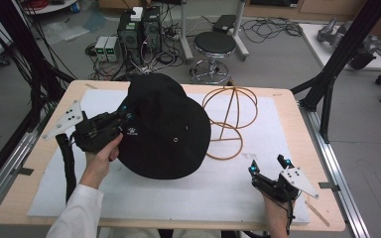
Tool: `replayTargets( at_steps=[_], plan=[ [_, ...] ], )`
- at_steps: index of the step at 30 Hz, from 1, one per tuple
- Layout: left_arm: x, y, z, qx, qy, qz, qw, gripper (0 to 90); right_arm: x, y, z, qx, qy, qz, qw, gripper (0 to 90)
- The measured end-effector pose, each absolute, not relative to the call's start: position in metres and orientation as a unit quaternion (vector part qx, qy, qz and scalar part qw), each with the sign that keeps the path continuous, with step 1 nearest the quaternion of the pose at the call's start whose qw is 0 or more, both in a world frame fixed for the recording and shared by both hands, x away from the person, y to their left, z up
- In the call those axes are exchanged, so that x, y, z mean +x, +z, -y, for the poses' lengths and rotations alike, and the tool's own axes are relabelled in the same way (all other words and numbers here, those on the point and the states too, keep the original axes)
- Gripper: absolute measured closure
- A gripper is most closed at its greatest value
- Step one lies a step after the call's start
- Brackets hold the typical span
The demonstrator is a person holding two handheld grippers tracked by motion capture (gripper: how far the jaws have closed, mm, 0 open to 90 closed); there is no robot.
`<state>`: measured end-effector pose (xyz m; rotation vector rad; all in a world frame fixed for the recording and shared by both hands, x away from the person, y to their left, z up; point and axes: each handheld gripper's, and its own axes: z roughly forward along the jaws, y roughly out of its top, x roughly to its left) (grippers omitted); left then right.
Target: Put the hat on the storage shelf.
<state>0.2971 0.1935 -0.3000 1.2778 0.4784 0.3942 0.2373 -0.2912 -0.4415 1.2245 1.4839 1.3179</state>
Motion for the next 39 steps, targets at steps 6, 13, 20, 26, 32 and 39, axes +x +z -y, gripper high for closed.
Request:
replayTargets(
  at_steps=[6, 13, 20, 26, 32, 39],
  plan=[
    [0.302, -0.289, -0.187, 0.574, 0.183, -0.217, 0.768, 85.8, 0.237, -0.442, 0.291, 0.483, 0.52, -0.585, 0.393, 8.4],
    [0.311, -0.272, -0.179, 0.553, 0.187, -0.209, 0.785, 85.9, 0.237, -0.441, 0.29, 0.48, 0.516, -0.588, 0.397, 8.4],
    [0.326, -0.253, -0.165, 0.523, 0.169, -0.199, 0.811, 85.8, 0.238, -0.441, 0.29, 0.483, 0.515, -0.586, 0.397, 8.4],
    [0.344, -0.224, -0.147, 0.521, 0.182, -0.186, 0.813, 85.8, 0.238, -0.441, 0.29, 0.485, 0.514, -0.585, 0.398, 8.3],
    [0.363, -0.21, -0.12, 0.531, 0.174, -0.18, 0.809, 85.8, 0.239, -0.442, 0.291, 0.49, 0.517, -0.582, 0.392, 8.4],
    [0.382, -0.206, -0.082, 0.562, 0.178, -0.168, 0.79, 85.8, 0.239, -0.442, 0.291, 0.485, 0.519, -0.584, 0.393, 8.4]
  ],
)
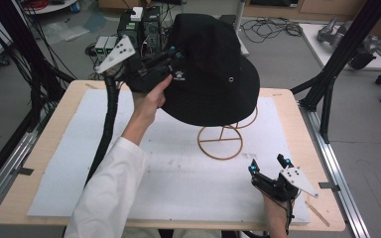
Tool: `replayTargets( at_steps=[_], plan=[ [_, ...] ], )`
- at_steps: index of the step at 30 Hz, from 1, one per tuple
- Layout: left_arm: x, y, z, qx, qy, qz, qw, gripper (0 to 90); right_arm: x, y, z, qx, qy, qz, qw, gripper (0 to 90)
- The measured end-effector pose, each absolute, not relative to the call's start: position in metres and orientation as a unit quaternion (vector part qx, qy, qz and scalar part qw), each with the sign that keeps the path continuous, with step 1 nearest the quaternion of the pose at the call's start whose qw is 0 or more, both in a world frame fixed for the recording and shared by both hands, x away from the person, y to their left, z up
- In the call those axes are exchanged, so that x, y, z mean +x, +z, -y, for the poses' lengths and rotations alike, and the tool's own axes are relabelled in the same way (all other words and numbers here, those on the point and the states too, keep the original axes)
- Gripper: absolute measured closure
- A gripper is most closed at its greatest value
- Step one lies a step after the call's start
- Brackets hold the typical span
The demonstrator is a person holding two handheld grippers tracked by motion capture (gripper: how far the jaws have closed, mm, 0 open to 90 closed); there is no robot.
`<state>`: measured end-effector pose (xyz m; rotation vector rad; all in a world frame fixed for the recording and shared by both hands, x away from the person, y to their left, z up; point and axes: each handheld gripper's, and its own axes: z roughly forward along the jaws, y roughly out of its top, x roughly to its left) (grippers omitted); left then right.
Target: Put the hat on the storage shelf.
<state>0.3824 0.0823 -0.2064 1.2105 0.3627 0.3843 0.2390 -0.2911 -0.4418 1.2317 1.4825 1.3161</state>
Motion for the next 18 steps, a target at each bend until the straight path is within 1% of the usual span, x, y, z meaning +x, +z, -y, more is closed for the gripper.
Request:
replayTargets(
  at_steps=[4, 8, 13, 18],
  plan=[
    [0.391, -0.206, -0.059, 0.569, 0.163, -0.163, 0.789, 85.8, 0.239, -0.442, 0.291, 0.484, 0.52, -0.584, 0.393, 8.4],
    [0.397, -0.208, -0.04, 0.575, 0.16, -0.158, 0.787, 85.8, 0.238, -0.442, 0.293, 0.484, 0.521, -0.583, 0.393, 8.4],
    [0.402, -0.214, -0.028, 0.578, 0.15, -0.162, 0.785, 85.7, 0.237, -0.442, 0.294, 0.481, 0.522, -0.584, 0.393, 8.4],
    [0.402, -0.223, -0.015, 0.596, 0.143, -0.157, 0.775, 85.7, 0.238, -0.442, 0.293, 0.479, 0.523, -0.585, 0.395, 8.4]
  ],
)
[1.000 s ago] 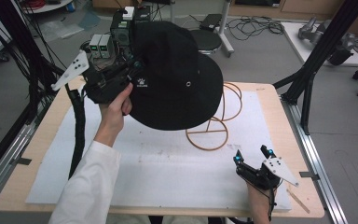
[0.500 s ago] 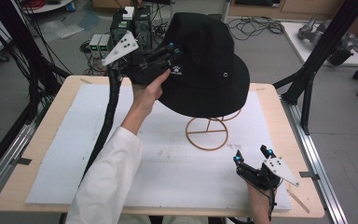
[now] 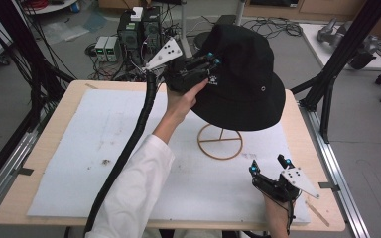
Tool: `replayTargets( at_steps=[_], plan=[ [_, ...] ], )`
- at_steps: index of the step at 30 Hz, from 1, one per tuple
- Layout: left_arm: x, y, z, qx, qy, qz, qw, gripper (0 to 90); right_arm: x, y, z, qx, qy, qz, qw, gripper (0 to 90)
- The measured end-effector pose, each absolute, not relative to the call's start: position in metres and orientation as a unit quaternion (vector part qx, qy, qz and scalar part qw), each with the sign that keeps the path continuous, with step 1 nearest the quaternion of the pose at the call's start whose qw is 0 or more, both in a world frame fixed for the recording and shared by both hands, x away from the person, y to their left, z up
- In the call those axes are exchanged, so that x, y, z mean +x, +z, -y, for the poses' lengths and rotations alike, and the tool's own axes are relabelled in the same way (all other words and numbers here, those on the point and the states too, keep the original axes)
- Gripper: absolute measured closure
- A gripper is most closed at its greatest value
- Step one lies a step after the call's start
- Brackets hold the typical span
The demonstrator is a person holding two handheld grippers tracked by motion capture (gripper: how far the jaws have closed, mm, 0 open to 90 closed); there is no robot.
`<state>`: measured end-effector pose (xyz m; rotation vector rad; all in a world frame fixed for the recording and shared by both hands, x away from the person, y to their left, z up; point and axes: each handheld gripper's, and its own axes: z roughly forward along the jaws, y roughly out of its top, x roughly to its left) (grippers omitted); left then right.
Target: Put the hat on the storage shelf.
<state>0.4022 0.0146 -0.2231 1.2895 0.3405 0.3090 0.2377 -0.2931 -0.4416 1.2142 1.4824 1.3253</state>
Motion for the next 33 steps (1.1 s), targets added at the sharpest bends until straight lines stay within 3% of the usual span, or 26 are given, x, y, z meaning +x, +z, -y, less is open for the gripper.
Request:
replayTargets(
  at_steps=[33],
  plan=[
    [0.408, -0.286, 0.003, 0.646, 0.121, -0.173, 0.734, 85.1, 0.237, -0.441, 0.292, 0.477, 0.523, -0.587, 0.393, 8.4]
  ],
)
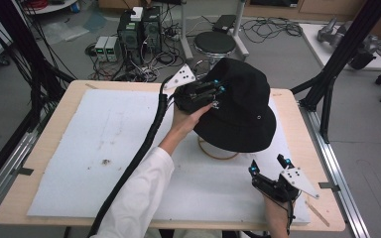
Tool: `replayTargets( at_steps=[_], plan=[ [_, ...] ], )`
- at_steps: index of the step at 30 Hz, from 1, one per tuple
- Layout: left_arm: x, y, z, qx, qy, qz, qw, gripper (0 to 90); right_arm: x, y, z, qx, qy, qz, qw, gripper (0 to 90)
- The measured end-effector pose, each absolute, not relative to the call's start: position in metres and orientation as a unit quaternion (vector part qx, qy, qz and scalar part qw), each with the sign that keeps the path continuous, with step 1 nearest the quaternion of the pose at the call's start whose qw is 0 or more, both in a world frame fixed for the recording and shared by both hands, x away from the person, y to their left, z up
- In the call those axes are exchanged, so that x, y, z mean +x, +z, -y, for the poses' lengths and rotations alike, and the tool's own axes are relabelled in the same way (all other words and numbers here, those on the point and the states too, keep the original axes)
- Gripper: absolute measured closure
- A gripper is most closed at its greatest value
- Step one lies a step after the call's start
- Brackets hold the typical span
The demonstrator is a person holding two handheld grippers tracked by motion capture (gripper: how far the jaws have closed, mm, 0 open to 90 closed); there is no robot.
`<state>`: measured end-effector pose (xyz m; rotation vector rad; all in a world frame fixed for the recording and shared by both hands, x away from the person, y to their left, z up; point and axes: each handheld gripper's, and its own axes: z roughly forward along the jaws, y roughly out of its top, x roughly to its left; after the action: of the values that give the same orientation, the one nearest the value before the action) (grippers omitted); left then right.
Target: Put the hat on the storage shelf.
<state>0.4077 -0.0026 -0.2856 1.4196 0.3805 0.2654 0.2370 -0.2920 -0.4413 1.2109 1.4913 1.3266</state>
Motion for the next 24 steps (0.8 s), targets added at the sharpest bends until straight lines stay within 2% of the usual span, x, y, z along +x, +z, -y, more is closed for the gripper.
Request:
replayTargets(
  at_steps=[11, 20, 24],
  plan=[
    [0.4093, -0.2901, -0.0001, 0.646, 0.122, -0.183, 0.73, 84.7, 0.2368, -0.4413, 0.2915, 0.475, 0.522, -0.588, 0.395, 8.4],
    [0.4086, -0.2899, -0.0027, 0.64, 0.123, -0.188, 0.735, 79.8, 0.2365, -0.4411, 0.2914, 0.477, 0.523, -0.587, 0.394, 8.4],
    [0.4077, -0.2897, -0.0049, 0.635, 0.119, -0.191, 0.739, 71.0, 0.2365, -0.4411, 0.2914, 0.476, 0.523, -0.587, 0.395, 8.4]
  ],
)
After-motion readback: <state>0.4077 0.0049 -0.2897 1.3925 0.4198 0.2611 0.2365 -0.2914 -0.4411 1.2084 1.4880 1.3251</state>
